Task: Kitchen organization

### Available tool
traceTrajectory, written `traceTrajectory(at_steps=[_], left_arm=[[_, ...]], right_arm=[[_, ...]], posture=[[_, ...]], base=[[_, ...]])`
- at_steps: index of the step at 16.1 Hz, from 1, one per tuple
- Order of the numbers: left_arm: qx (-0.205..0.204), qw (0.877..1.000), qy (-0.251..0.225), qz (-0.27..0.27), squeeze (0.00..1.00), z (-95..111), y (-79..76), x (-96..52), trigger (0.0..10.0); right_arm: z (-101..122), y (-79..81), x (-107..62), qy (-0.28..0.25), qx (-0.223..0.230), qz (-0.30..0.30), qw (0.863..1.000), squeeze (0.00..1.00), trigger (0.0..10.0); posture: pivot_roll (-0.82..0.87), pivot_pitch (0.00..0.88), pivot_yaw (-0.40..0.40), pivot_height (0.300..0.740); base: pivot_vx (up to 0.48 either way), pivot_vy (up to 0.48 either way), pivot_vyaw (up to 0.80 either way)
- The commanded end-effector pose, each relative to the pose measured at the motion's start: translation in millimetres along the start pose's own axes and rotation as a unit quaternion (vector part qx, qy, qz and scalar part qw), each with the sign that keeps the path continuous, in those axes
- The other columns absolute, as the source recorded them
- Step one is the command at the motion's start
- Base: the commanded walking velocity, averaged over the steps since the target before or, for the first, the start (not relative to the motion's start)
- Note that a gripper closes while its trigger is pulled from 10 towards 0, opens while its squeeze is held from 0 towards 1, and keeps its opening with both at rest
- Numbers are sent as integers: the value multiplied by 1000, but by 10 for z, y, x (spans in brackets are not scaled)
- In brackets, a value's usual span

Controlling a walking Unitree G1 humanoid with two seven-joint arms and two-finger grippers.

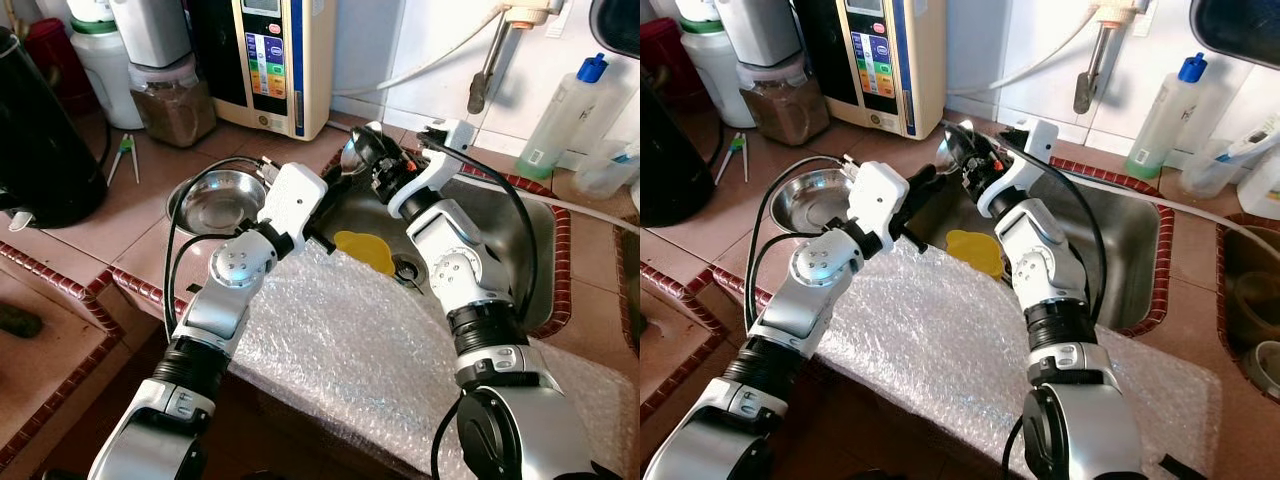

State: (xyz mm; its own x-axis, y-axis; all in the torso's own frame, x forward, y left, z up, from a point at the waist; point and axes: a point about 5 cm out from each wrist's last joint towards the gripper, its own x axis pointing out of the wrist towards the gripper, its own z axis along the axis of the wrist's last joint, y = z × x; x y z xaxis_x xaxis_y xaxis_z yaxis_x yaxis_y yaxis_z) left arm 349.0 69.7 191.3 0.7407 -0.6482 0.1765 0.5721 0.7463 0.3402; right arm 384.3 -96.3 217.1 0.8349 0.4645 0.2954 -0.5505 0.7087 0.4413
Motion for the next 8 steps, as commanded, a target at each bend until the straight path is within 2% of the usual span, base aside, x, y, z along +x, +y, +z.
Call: traceTrajectory(at_steps=[1, 6, 8], left_arm=[[23, 999, -26, -1, 0, 108, 59, 20, 0], [25, 999, -22, 11, 0, 105, 111, 39, 0], [8, 1000, -10, 13, 0, 53, 91, 27, 10000]], right_arm=[[128, -180, -54, -20, -6, -55, 998, 0, 0], [110, -241, -95, -12, -8, -67, 998, 0, 0], [105, -285, -106, -11, -7, -82, 997, 0, 0]], posture=[[34, 14, 30, 740], [31, 18, 26, 740], [31, 21, 27, 740]], base=[[0, 0, 0], [0, 0, 0], [0, 0, 0]])
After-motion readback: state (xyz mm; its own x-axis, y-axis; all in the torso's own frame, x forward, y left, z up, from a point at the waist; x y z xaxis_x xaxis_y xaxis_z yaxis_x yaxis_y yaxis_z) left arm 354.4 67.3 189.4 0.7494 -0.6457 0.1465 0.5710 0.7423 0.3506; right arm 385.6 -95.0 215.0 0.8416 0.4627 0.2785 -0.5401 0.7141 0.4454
